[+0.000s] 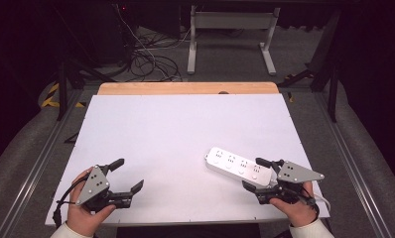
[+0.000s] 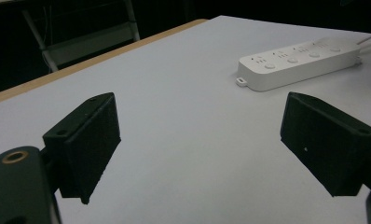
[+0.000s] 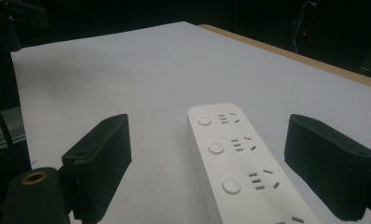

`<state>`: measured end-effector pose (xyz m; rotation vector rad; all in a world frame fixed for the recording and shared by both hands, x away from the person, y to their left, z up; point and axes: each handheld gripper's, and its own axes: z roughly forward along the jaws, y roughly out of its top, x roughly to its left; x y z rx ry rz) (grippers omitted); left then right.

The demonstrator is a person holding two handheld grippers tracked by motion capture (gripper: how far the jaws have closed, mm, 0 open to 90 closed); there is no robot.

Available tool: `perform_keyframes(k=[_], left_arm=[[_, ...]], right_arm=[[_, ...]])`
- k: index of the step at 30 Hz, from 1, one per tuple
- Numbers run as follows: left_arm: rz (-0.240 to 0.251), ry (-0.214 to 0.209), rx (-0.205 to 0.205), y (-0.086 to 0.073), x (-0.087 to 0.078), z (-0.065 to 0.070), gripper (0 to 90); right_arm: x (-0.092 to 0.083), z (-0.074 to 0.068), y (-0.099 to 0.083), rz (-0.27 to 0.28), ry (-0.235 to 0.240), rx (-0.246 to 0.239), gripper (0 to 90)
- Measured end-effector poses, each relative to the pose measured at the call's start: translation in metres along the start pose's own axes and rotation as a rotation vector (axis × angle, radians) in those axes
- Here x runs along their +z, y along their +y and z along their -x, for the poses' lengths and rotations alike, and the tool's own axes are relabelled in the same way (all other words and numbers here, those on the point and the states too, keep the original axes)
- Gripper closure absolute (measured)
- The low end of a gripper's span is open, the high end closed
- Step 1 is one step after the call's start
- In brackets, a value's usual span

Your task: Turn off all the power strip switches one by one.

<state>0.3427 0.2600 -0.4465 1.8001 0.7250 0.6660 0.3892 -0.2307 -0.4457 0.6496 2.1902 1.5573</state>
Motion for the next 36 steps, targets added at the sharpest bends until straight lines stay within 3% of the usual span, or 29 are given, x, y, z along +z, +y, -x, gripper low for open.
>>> perform_keyframes(k=[15,27,36], left_arm=[[-0.003,0.018,0.015,0.001,-0.003,0.0,12.5],[0.005,0.011,-0.008,0.002,-0.005,0.0,13.1],[0.01,0.021,0.001,0.002,-0.006,-0.001,13.1]], right_arm=[[0.0,-0.001,0.003,-0.007,-0.01,-0.025,14.0],[0.005,0.003,0.021,-0.029,-0.013,-0.026,17.1],[0.024,0.005,0.036,-0.056,0.011,-0.036,17.7]])
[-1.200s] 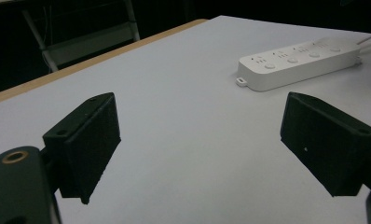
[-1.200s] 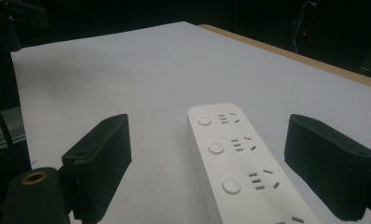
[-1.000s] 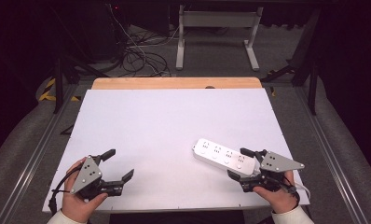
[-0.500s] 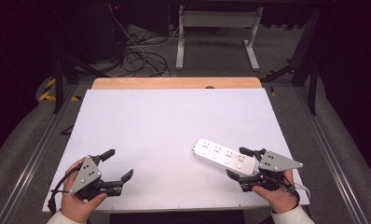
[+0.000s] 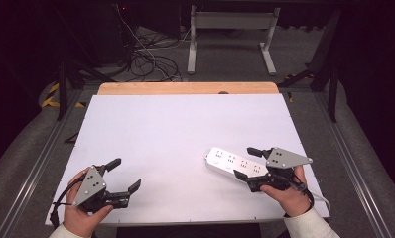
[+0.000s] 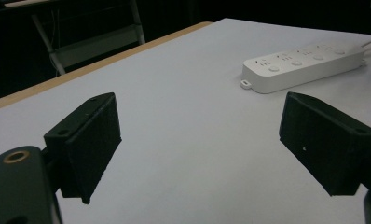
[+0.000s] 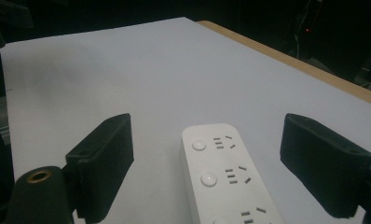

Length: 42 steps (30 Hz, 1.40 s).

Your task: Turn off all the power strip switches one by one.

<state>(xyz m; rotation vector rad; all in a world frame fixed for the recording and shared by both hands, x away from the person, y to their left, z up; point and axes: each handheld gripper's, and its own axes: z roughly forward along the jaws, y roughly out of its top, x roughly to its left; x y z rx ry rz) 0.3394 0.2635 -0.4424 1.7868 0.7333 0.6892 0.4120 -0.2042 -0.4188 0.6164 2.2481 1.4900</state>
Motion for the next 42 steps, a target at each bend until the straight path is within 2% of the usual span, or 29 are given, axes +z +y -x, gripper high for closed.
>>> perform_keyframes(k=[5,15,22,27,29,30,32,33,34,35,36,40,41,42], left_arm=[[-0.004,-0.004,-0.003,0.0,0.0,0.0,13.1],[-0.001,-0.002,-0.001,0.0,0.0,0.0,13.1],[-0.003,-0.001,0.005,0.0,-0.001,-0.001,13.1],[-0.006,-0.004,0.003,0.0,0.0,-0.001,13.4],[-0.008,-0.006,0.0,-0.001,0.0,-0.001,13.5],[-0.008,-0.005,0.0,-0.001,0.0,-0.001,13.5],[-0.01,-0.005,0.0,-0.001,-0.001,-0.001,13.6],[-0.015,-0.006,0.001,-0.001,-0.001,0.0,13.9],[-0.015,-0.006,0.001,-0.001,-0.001,0.0,13.9],[-0.017,-0.007,0.003,-0.001,-0.001,0.0,13.9],[-0.019,-0.007,0.004,-0.001,-0.001,0.0,14.0],[-0.02,-0.006,0.008,-0.001,-0.001,-0.001,14.0],[-0.021,-0.006,0.008,-0.001,-0.001,-0.001,14.0],[-0.021,-0.007,0.006,-0.001,-0.001,-0.001,14.0]], right_arm=[[0.01,0.001,0.004,-0.005,0.02,0.01,19.3],[0.033,0.004,0.008,-0.038,0.024,0.001,21.7],[0.048,0.008,0.011,-0.051,0.023,0.001,25.6],[0.054,0.008,0.011,-0.067,0.025,-0.02,31.5],[0.055,0.009,0.011,-0.08,0.028,-0.023,39.7],[0.055,0.009,0.011,-0.08,0.028,-0.023,39.7],[0.055,0.01,0.012,-0.1,0.025,-0.028,52.7],[0.056,0.01,0.012,-0.109,0.035,-0.037,68.1],[0.056,0.01,0.012,-0.109,0.035,-0.037,68.1],[0.058,0.009,0.014,-0.105,0.042,-0.068,74.1],[0.059,0.009,0.014,-0.107,0.036,-0.079,75.3],[0.062,0.009,0.016,-0.114,0.035,-0.087,80.0],[0.063,0.01,0.016,-0.131,0.046,-0.072,81.8],[0.065,0.01,0.017,-0.144,0.028,-0.087,89.3]])
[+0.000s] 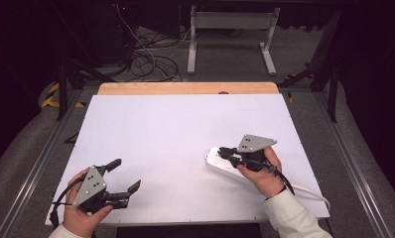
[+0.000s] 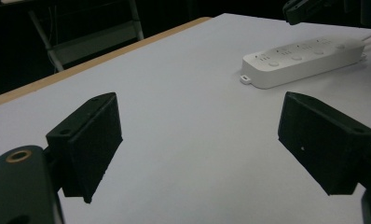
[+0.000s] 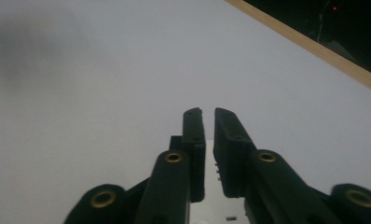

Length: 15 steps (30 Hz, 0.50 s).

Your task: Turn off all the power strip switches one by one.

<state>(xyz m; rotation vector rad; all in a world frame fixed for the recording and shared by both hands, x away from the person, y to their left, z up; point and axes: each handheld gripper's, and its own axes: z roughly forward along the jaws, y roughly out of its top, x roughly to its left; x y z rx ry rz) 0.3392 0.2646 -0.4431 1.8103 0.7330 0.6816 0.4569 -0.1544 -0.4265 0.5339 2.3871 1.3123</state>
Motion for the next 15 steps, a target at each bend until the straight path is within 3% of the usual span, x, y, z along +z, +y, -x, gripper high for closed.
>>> perform_keyframes(k=[3,4,15], left_arm=[[0.001,0.002,0.003,0.0,0.0,0.0,14.0],[0.0,0.001,0.0,0.0,0.0,0.0,14.1],[0.0,0.003,-0.005,0.0,-0.001,0.0,14.2]], right_arm=[[0.002,0.0,0.001,-0.016,-0.005,-0.003,90.0],[0.006,-0.001,0.001,-0.04,0.02,0.007,90.0],[0.024,-0.002,-0.001,-0.131,0.019,0.037,90.0]])
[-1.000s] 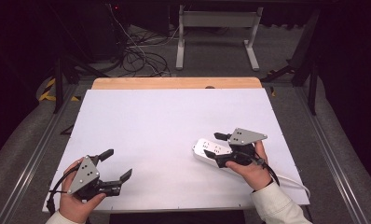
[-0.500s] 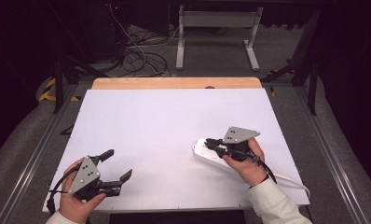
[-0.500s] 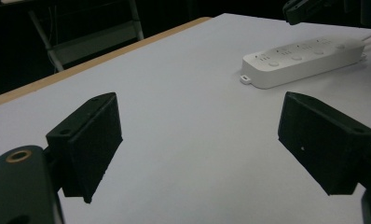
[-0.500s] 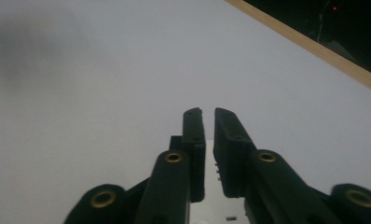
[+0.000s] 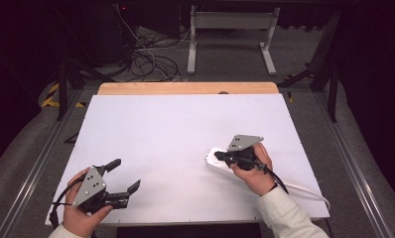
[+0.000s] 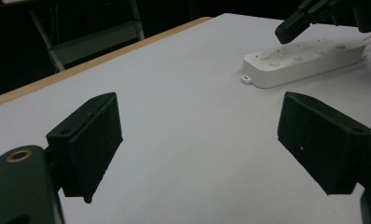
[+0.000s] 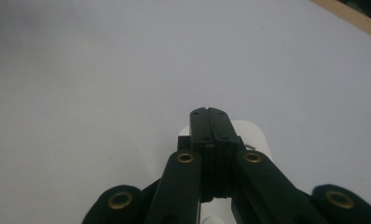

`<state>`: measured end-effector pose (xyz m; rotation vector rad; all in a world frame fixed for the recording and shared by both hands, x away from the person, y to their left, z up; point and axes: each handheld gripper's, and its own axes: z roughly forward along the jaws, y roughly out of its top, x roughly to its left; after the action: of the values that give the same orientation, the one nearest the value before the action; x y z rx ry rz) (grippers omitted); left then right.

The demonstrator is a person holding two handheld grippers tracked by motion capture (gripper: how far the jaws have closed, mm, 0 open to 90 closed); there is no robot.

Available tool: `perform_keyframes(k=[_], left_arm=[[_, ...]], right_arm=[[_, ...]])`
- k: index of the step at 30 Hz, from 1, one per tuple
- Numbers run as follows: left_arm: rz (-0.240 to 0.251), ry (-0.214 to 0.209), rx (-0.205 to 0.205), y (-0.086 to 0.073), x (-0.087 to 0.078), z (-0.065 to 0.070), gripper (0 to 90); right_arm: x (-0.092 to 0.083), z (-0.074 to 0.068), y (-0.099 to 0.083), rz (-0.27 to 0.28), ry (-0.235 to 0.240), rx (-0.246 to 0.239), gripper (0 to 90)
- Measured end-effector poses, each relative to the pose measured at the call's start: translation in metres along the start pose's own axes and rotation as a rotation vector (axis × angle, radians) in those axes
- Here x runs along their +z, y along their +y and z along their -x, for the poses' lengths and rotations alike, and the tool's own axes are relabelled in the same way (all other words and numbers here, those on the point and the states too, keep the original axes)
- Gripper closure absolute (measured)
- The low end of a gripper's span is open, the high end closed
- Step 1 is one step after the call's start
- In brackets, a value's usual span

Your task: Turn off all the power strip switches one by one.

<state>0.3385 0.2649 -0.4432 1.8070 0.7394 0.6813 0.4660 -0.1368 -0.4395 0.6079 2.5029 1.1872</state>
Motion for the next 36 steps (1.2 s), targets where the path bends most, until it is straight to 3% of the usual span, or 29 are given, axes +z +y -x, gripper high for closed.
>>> perform_keyframes(k=[5,13,30,36], left_arm=[[0.001,0.004,0.006,0.0,0.0,0.0,14.3],[-0.003,0.008,0.013,0.0,0.0,-0.001,14.3],[-0.009,0.008,0.011,0.0,0.0,0.0,14.3],[-0.005,0.008,0.013,0.001,0.0,0.001,14.3]], right_arm=[[0.011,0.001,-0.003,-0.052,0.009,0.008,90.0],[0.019,0.002,-0.005,-0.091,0.005,0.009,90.0],[0.023,0.006,-0.008,-0.108,0.031,0.053,90.0],[0.023,0.004,-0.006,-0.122,0.016,0.041,90.0]])
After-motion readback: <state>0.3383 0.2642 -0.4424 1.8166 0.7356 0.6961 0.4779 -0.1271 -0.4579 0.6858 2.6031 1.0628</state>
